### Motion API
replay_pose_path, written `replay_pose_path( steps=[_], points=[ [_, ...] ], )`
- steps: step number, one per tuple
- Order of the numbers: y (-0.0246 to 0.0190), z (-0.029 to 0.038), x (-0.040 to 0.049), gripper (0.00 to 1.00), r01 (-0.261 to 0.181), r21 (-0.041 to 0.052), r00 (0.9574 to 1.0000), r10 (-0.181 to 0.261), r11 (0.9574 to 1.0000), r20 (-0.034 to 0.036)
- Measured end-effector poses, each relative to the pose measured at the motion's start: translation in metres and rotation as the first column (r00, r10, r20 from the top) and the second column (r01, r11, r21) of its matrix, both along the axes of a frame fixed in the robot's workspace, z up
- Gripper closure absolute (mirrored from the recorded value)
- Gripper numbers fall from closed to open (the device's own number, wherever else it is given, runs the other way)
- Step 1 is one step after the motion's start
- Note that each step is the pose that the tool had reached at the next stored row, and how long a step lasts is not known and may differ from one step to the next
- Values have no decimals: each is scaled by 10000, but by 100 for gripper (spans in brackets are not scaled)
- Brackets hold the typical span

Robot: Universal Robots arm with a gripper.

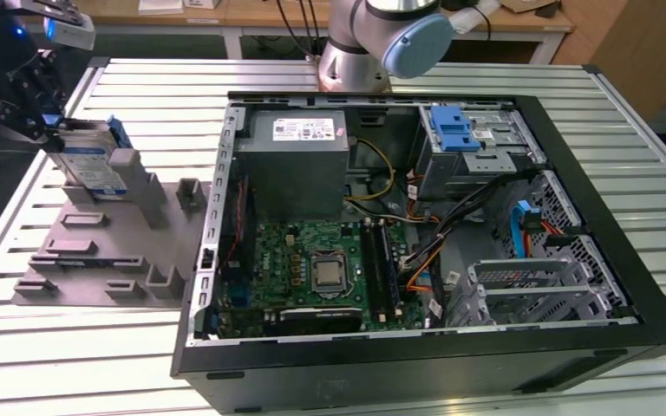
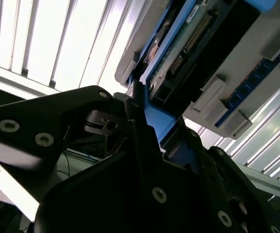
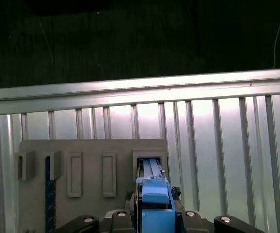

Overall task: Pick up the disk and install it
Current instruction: 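Pick up the disk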

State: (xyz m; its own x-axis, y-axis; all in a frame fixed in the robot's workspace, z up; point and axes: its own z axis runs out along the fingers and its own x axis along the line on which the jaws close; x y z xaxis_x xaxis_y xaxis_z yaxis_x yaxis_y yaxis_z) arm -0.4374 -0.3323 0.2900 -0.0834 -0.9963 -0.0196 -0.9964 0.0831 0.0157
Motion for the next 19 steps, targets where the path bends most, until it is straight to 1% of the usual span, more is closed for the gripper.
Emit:
replay_pose_path(
  steps=[4, 5, 16, 18, 19],
  points=[
    [-1, -1, 0, 63, -560, 0, 9984, 560, 9984, 1],
    [-1, -1, 0, 63, -620, 1, 9981, 620, 9981, 1],
    [-1, -2, 0, 63, -541, -12, 9985, 541, 9985, 1],
    [-1, -2, 0, 62, -539, -13, 9985, 539, 9985, 1],
    [-1, -2, 0, 56, -538, -13, 9985, 538, 9985, 1]
  ],
)
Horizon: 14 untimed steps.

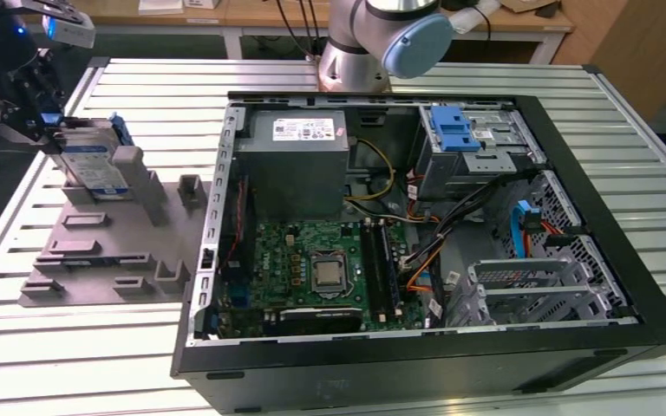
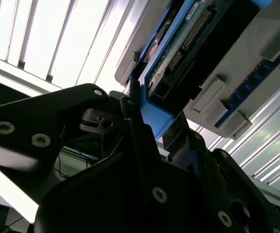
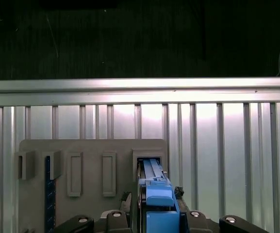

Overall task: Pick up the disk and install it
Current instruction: 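Pick up the disk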

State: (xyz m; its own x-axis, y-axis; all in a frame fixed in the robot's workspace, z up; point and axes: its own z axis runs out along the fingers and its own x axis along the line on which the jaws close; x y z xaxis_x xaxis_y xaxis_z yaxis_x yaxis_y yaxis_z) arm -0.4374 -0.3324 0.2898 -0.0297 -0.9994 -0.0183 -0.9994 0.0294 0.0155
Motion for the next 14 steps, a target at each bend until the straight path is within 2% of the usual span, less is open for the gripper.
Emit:
replay_pose_path(
  steps=[7, 8, 14],
  points=[
    [0, 1, 0, 57, 7, 0, 10000, -7, 10000, -1],
    [0, 0, 0, 64, 8, 0, 10000, -8, 10000, 0],
    [0, 10, 0, 64, 11, -1, 10000, -11, 10000, -2]
  ],
)
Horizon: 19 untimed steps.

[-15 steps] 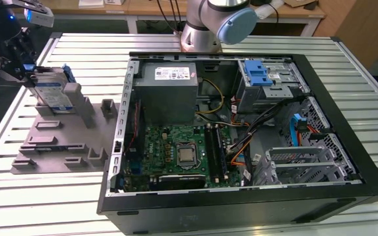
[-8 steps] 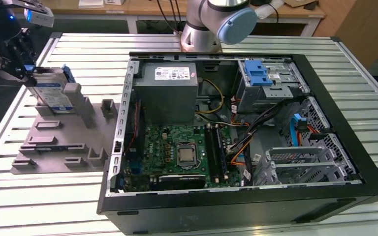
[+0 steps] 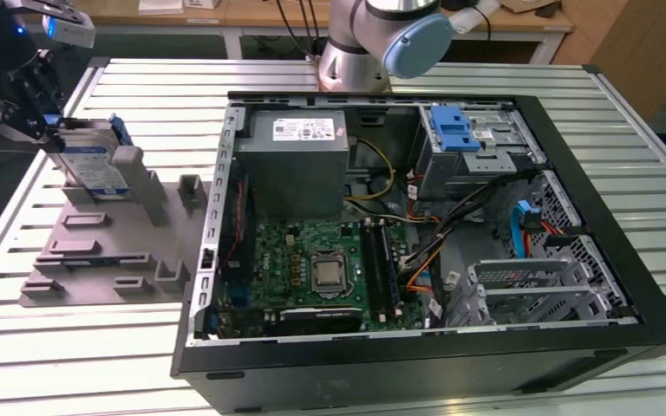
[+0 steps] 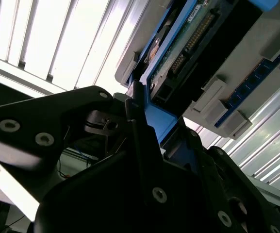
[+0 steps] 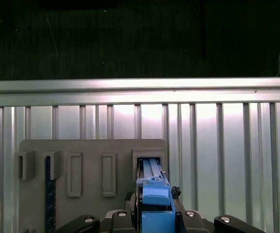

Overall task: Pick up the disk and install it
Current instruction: 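Pick up the disk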

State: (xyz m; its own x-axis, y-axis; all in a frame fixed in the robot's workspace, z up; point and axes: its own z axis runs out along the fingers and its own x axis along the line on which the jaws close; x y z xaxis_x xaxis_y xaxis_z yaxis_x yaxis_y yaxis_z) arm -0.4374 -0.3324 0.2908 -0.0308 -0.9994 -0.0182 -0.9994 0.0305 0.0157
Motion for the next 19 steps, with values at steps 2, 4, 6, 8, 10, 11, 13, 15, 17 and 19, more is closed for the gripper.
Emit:
replay_pose_path(
  steps=[2, 4, 6, 8, 10, 11, 13, 15, 17, 19],
  points=[
    [0, 19, 0, 64, 0, 1, 10000, 0, 10000, 1],
    [0, 47, 0, 64, 0, 0, 10000, 0, 10000, 1],
    [0, 78, 0, 64, 0, 0, 10000, 0, 10000, 1],
    [0, 115, 0, 64, 0, 0, 10000, 0, 10000, 1],
    [0, 151, 0, 64, 0, 0, 10000, 0, 10000, 1],
    [0, 170, 0, 64, 0, 0, 10000, 0, 10000, 1],
    [0, 209, 0, 64, 0, 0, 10000, 0, 10000, 2],
    [0, 246, 0, 64, 0, 0, 10000, 0, 10000, 1],
    [0, 282, 0, 64, 0, 0, 10000, 0, 10000, 1],
    [0, 314, 0, 64, 0, 1, 10000, 0, 10000, 1]
  ],
)
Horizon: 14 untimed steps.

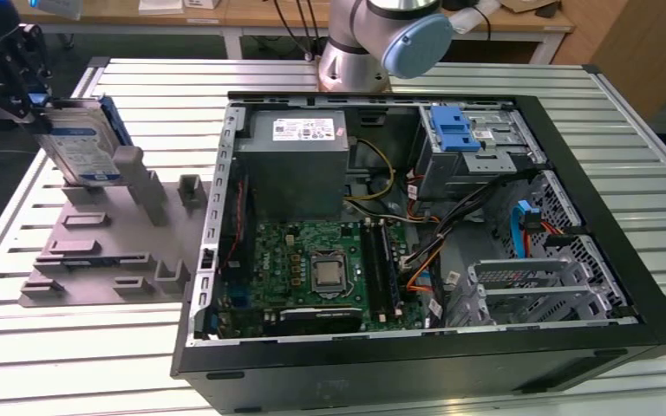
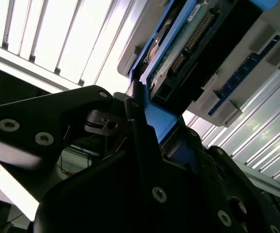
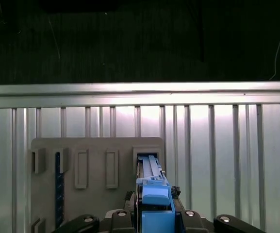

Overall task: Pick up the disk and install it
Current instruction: 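Pick up the disk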

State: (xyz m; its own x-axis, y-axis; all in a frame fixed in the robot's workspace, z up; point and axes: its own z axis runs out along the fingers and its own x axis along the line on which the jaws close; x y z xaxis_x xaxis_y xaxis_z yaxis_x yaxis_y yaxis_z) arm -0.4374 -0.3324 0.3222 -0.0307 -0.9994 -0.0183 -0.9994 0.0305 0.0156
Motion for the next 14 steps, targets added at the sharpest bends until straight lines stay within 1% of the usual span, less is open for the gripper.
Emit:
replay_pose_path(
  steps=[1, 7, 14],
  points=[
    [0, 13, 0, 64, 0, 0, 10000, 0, 10000, 0],
    [0, 18, 0, 64, 0, -1, 10000, 0, 10000, 1],
    [0, 43, 0, 64, 0, -1, 10000, 0, 10000, 2]
  ],
)
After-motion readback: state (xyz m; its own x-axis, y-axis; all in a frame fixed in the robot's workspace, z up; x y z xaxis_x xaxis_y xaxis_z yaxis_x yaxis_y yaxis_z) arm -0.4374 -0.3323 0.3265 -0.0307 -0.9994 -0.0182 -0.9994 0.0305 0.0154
